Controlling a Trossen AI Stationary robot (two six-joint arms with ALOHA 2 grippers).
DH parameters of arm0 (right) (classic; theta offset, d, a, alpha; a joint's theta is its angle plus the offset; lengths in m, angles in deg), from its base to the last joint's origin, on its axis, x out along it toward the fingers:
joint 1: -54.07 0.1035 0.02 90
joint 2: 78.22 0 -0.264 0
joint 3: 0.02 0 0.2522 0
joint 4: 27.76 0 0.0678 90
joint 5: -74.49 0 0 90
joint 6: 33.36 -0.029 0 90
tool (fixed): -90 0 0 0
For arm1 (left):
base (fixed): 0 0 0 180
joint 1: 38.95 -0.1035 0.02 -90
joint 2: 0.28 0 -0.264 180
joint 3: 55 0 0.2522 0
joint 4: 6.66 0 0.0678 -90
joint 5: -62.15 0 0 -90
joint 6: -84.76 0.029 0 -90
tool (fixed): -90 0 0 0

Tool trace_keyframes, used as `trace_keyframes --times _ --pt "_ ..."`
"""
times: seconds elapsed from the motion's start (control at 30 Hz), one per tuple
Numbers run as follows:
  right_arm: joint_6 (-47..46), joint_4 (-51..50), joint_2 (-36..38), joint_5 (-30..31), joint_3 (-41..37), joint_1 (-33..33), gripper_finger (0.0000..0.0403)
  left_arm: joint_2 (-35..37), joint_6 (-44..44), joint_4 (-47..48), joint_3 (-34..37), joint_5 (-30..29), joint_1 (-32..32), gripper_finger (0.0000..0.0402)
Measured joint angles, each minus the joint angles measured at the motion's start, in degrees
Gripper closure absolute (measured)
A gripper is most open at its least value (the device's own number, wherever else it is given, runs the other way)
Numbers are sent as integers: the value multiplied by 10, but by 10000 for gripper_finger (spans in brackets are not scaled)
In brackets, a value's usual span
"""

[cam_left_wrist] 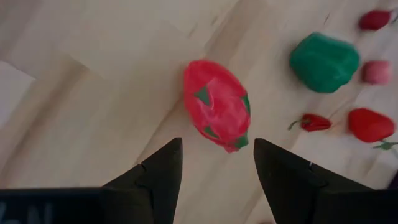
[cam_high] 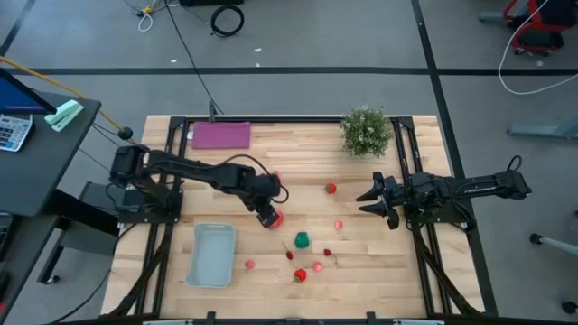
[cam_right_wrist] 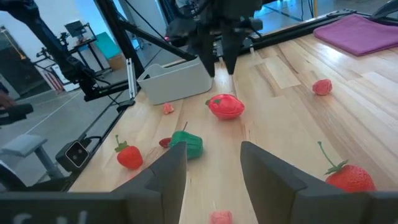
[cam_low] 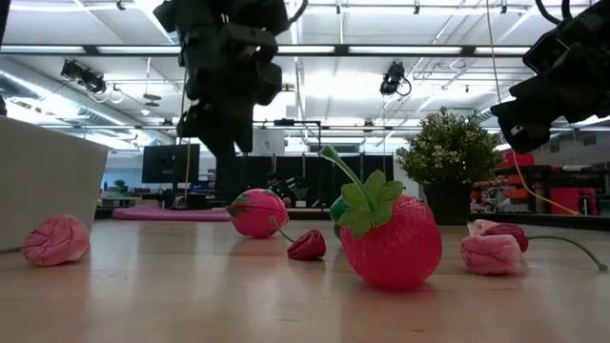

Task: Pick and placing Produce into tupperware
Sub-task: Put the pink dragonfruit into the gray bin

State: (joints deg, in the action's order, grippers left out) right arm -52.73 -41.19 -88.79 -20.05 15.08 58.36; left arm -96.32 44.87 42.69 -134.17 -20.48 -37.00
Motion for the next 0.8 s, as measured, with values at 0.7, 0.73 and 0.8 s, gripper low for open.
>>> trace_keyframes --times 0.7,0.73,0.8 --pt "0 -2 -10 0 0 0 243 -61 -30 -114 2 -1 6 181" --pt "0 -2 -11 0 0 0 243 -61 -30 -115 2 -3 6 181" --pt "0 -2 -12 0 0 0 243 -61 -33 -118 2 -11 6 182"
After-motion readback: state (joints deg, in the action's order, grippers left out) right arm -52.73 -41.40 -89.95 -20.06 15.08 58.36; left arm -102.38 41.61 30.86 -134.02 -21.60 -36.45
